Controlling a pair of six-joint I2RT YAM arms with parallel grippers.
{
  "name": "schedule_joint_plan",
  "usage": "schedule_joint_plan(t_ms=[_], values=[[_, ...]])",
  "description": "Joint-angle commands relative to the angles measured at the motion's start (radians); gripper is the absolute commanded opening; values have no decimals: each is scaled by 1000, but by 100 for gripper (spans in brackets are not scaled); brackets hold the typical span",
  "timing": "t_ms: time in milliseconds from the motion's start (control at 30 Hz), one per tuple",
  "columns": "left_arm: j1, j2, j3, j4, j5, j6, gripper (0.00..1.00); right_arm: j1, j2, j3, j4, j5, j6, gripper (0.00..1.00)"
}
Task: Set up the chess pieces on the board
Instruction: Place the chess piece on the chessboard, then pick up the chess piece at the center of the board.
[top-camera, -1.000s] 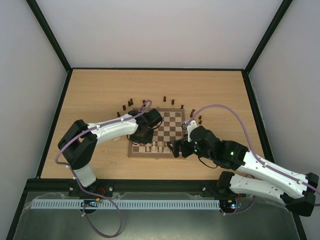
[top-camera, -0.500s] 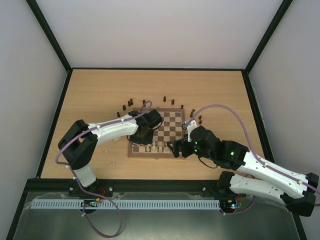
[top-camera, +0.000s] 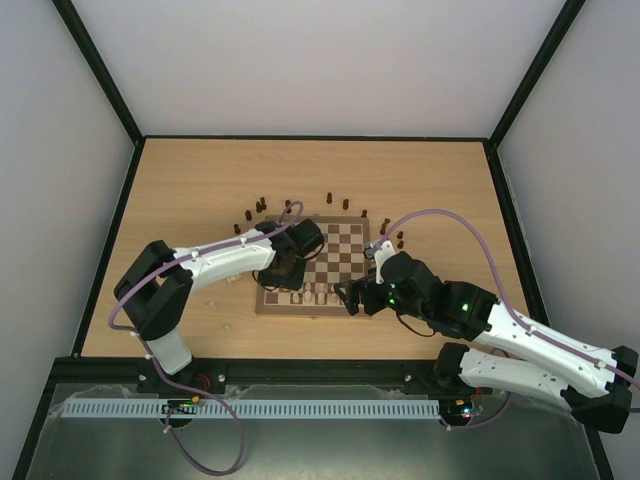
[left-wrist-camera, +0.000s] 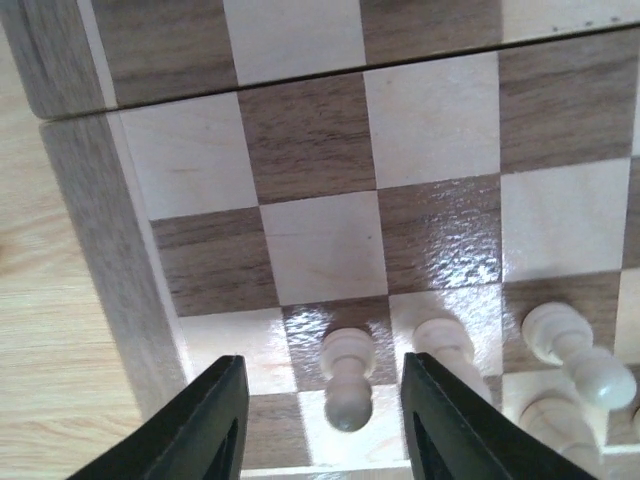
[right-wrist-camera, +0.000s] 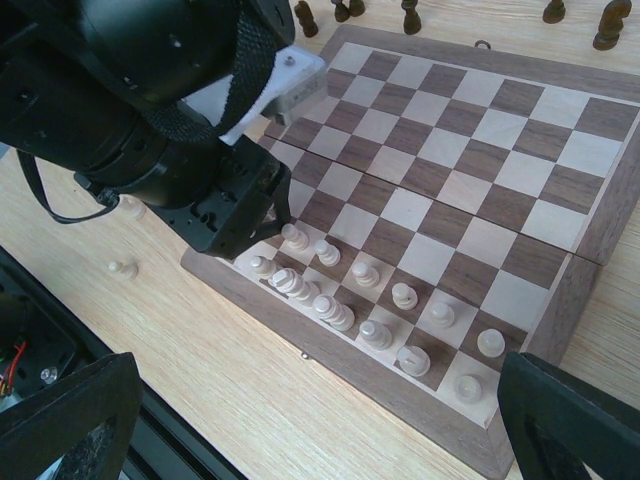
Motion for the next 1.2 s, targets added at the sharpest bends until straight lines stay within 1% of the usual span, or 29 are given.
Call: schedule_joint_plan(t_ms=[0,67,200,367,500,600,733,867,1167], values=[[-4,-72,45,-71,-51,14,50,-2,-11,-3,-18,-3,-2,99],[-1,-110,58,-87,-71,24,57,-2,-11,-2,-18,-4,-2,99],[24,-183,78,-122,-99,44,64,-2,-11,-3,-17,-5,-2,99],[89,-239,63,-147,-110,84,67,-1,-14,-3,-18,-8,0,99],[173,-265,14,-132,-78,127,68,-1,-17,-3,-17,-13,-1,99],[259,-286,-47,-89,-28,160,68,-2,-22,-3,-17,-15,-1,99],[310,-272,-87,-71,-20,184,68,-1,-30,-3,-16,-18,-1,99],[343,-231,-114,-46,-16,201,67,-2,-32,-2,-14,-24,-3,99],[377,-131,-132,7,-13,244,60,-1,-42,-4,-11,-30,-5,99]])
